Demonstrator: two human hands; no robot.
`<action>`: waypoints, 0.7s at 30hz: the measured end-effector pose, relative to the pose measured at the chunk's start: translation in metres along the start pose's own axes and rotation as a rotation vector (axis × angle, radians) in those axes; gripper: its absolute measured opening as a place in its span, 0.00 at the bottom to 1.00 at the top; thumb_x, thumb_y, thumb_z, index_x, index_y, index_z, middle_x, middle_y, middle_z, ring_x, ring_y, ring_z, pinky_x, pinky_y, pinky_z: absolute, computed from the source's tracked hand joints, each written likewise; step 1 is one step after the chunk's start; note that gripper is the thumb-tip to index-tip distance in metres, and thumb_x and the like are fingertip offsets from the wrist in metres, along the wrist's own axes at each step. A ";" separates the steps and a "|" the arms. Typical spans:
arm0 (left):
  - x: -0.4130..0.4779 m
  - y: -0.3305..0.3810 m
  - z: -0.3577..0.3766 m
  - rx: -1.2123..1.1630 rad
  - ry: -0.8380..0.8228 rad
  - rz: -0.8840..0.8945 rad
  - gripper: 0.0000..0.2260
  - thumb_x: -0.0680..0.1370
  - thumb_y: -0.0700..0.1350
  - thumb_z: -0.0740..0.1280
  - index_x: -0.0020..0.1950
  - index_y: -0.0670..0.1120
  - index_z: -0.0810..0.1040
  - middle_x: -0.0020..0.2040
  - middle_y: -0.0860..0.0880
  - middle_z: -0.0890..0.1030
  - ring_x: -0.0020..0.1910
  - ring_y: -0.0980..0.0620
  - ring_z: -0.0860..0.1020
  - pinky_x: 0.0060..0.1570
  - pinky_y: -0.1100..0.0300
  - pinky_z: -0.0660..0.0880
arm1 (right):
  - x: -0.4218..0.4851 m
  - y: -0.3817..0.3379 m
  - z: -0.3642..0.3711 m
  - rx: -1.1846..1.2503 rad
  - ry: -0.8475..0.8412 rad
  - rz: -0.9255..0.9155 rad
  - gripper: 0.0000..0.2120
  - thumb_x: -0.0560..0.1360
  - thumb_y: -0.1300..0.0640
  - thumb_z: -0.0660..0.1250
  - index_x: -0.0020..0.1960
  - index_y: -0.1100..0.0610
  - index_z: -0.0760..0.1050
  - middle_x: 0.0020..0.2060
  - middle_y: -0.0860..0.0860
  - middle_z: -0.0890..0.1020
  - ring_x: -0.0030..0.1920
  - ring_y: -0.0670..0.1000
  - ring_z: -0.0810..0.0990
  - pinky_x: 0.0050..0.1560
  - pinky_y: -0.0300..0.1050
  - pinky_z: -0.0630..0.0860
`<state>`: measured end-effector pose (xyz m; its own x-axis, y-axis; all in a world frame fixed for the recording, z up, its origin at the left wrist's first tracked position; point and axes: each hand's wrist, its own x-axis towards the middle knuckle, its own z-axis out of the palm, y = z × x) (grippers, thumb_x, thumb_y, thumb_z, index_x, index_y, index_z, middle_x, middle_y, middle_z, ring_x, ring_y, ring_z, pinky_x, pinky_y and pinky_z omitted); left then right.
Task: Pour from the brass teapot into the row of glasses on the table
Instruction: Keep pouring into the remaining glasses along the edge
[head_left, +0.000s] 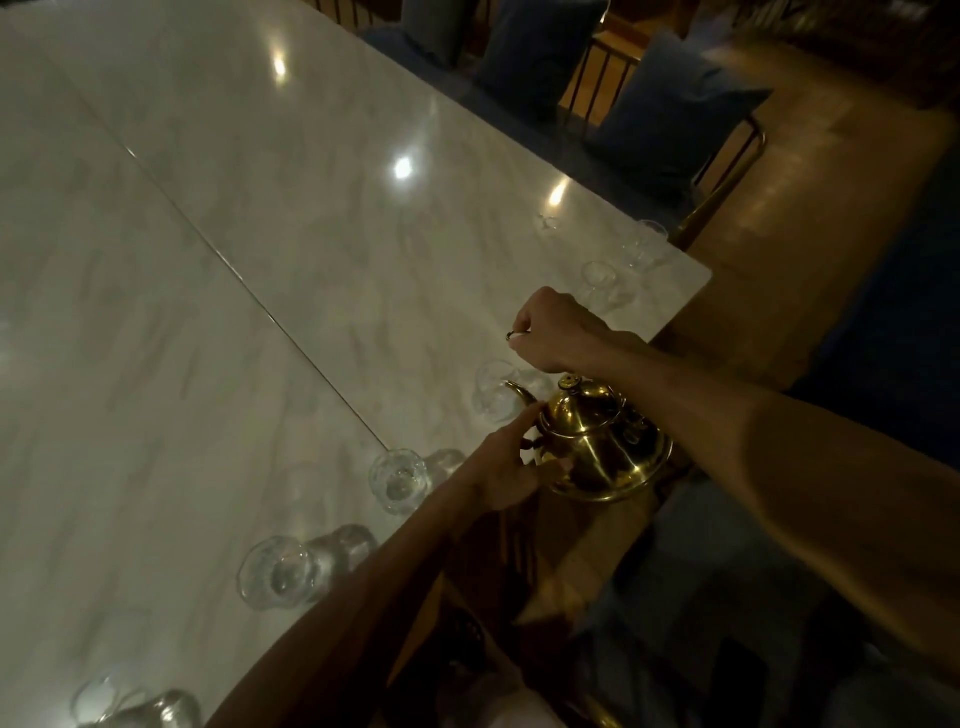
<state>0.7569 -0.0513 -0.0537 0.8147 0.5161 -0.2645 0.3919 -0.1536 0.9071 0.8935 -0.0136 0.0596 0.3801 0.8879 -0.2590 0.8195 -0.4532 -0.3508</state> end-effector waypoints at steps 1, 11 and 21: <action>0.000 0.000 0.000 -0.001 0.003 0.009 0.35 0.77 0.56 0.70 0.80 0.55 0.59 0.75 0.52 0.71 0.71 0.50 0.73 0.68 0.54 0.72 | 0.001 0.000 0.000 -0.004 -0.004 0.003 0.14 0.75 0.57 0.70 0.57 0.64 0.83 0.55 0.57 0.86 0.54 0.57 0.85 0.56 0.57 0.82; 0.001 -0.001 -0.001 0.000 -0.022 0.019 0.38 0.73 0.66 0.66 0.80 0.59 0.57 0.76 0.52 0.69 0.70 0.49 0.73 0.69 0.46 0.73 | 0.007 -0.003 -0.006 -0.028 -0.017 0.031 0.10 0.74 0.60 0.68 0.47 0.66 0.83 0.44 0.58 0.87 0.39 0.56 0.84 0.40 0.49 0.81; -0.001 -0.001 0.002 -0.003 -0.027 0.024 0.35 0.75 0.63 0.67 0.80 0.60 0.58 0.76 0.53 0.70 0.71 0.49 0.71 0.68 0.46 0.73 | 0.004 -0.004 -0.007 -0.061 -0.039 0.056 0.13 0.76 0.60 0.68 0.58 0.64 0.81 0.49 0.59 0.86 0.35 0.53 0.79 0.34 0.46 0.75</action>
<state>0.7569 -0.0534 -0.0556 0.8352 0.4893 -0.2509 0.3704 -0.1634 0.9144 0.8952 -0.0078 0.0662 0.4101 0.8572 -0.3115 0.8223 -0.4953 -0.2801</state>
